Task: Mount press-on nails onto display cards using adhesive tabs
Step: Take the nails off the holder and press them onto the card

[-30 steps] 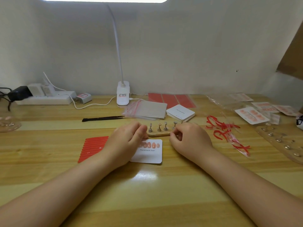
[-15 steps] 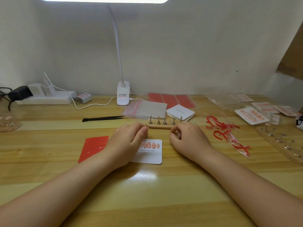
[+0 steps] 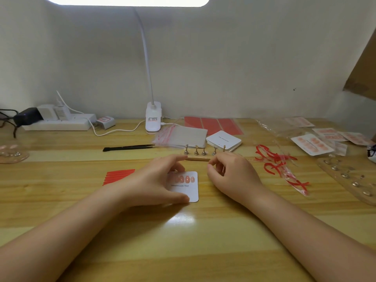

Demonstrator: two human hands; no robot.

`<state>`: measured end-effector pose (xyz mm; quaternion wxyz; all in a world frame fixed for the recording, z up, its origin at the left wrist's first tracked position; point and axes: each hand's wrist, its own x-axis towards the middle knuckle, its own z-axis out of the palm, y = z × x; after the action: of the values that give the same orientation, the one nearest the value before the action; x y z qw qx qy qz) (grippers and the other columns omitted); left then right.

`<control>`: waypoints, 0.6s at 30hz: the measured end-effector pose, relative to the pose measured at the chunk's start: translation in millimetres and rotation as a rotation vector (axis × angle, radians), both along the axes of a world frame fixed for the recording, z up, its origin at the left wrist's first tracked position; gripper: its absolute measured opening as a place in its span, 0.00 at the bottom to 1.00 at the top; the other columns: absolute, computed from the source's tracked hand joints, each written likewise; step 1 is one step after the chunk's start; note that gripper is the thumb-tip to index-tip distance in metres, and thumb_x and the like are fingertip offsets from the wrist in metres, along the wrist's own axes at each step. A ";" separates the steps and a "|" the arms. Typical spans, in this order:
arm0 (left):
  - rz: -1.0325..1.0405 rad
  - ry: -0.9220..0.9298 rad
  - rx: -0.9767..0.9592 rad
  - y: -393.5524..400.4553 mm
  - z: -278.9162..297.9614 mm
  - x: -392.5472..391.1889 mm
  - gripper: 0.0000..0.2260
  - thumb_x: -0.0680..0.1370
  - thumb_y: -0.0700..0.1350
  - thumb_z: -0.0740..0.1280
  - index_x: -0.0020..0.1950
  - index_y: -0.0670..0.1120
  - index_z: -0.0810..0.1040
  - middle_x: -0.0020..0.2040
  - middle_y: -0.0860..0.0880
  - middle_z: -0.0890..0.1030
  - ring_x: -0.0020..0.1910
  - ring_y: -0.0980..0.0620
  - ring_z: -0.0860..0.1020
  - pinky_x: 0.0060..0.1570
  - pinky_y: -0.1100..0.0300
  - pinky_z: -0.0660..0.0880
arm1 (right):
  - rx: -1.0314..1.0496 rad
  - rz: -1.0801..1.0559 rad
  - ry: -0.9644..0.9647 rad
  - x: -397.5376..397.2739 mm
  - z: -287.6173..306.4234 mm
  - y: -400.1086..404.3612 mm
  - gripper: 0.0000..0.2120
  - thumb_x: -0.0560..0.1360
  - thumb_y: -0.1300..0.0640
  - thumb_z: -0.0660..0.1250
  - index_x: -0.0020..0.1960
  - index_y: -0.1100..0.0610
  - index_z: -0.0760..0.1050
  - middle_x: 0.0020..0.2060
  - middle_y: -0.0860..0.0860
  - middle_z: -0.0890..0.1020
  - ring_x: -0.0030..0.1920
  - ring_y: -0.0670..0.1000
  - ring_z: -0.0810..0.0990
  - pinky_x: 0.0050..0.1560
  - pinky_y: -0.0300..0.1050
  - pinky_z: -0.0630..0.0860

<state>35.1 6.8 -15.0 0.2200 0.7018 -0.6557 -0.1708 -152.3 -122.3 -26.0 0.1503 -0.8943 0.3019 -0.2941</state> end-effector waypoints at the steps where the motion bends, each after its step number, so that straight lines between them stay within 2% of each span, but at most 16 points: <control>1: 0.004 0.025 -0.018 0.3 -0.3 0.0 0.44 0.62 0.65 0.74 0.73 0.67 0.55 0.59 0.69 0.69 0.63 0.66 0.67 0.66 0.60 0.68 | 0.009 0.007 -0.025 0.5 -0.1 1.7 0.05 0.75 0.53 0.66 0.44 0.53 0.79 0.33 0.45 0.77 0.38 0.46 0.73 0.40 0.44 0.71; 5: -0.027 0.004 -0.205 0.8 -2.3 -3.4 0.46 0.63 0.60 0.77 0.75 0.65 0.53 0.61 0.67 0.66 0.65 0.63 0.66 0.66 0.60 0.67 | 0.237 0.082 -0.151 7.2 -0.1 12.8 0.09 0.76 0.49 0.67 0.42 0.51 0.83 0.32 0.45 0.81 0.34 0.43 0.77 0.36 0.39 0.72; 9: -0.071 -0.019 -0.419 0.6 -7.3 -9.5 0.46 0.65 0.50 0.80 0.76 0.54 0.56 0.62 0.55 0.68 0.64 0.59 0.68 0.64 0.63 0.68 | 0.554 0.186 -0.301 12.3 1.9 19.3 0.07 0.77 0.54 0.69 0.43 0.54 0.84 0.36 0.50 0.84 0.38 0.50 0.81 0.43 0.48 0.78; 12: -0.061 -0.008 -0.481 0.5 -9.4 -14.3 0.46 0.65 0.47 0.81 0.76 0.50 0.58 0.64 0.51 0.67 0.64 0.58 0.68 0.65 0.62 0.68 | 0.624 0.198 -0.340 11.1 2.9 16.9 0.05 0.76 0.56 0.70 0.42 0.53 0.83 0.34 0.45 0.83 0.35 0.40 0.79 0.41 0.39 0.77; 15: 0.054 0.202 -0.478 -0.4 -6.1 -20.2 0.43 0.67 0.54 0.76 0.75 0.50 0.57 0.66 0.51 0.70 0.64 0.58 0.72 0.62 0.63 0.71 | 0.711 0.193 -0.404 10.7 2.5 14.4 0.05 0.76 0.57 0.70 0.42 0.55 0.82 0.34 0.45 0.84 0.35 0.40 0.80 0.38 0.35 0.76; 18: 0.244 0.629 -0.421 -2.3 -0.1 -22.7 0.40 0.66 0.55 0.73 0.74 0.51 0.60 0.56 0.50 0.82 0.54 0.56 0.81 0.55 0.54 0.78 | 0.736 0.208 -0.441 10.6 1.7 13.5 0.06 0.77 0.57 0.68 0.43 0.55 0.81 0.34 0.46 0.84 0.34 0.41 0.81 0.36 0.33 0.74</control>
<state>12.4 4.5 -15.1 0.5680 0.6275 -0.4886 -0.2118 -141.8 -108.8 -24.3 0.5482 -0.7228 0.2558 -0.3341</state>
